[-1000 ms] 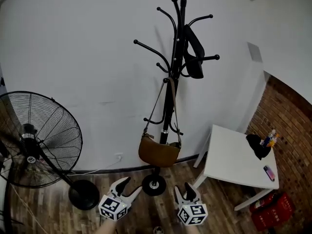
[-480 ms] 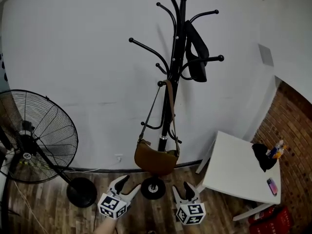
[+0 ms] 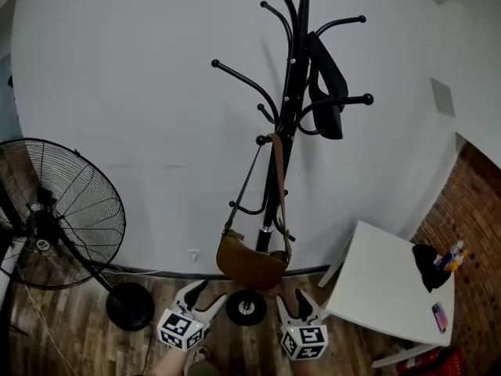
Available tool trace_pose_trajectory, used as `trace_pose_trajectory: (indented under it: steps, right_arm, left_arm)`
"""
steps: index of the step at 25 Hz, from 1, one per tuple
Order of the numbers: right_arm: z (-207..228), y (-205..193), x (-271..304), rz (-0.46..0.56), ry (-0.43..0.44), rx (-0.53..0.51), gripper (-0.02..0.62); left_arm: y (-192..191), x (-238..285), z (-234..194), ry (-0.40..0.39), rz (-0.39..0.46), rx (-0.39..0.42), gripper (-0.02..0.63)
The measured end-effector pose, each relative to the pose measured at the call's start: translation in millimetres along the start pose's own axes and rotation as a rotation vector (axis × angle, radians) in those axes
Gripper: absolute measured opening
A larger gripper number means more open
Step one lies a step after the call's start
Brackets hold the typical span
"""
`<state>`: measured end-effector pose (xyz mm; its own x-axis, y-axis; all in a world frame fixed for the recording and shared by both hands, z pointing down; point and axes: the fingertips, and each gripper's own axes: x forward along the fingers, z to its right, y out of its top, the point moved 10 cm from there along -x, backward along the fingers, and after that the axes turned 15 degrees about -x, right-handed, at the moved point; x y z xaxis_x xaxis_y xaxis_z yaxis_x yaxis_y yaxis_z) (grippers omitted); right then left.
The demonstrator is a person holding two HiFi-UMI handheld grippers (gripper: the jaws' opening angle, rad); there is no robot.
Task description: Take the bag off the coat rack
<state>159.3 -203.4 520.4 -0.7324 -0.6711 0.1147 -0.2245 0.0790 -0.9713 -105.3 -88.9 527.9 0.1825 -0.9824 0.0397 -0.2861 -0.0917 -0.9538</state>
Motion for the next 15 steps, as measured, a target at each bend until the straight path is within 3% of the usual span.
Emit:
trace_pose_trajectory:
  steps: [15]
  right_arm:
    - [13.3,30.9,80.2,0.014,-0.153,-0.045,0.201]
  left_arm:
    - [42.9,92.1,-75.3,-0.126,-0.011,0.017,0.241]
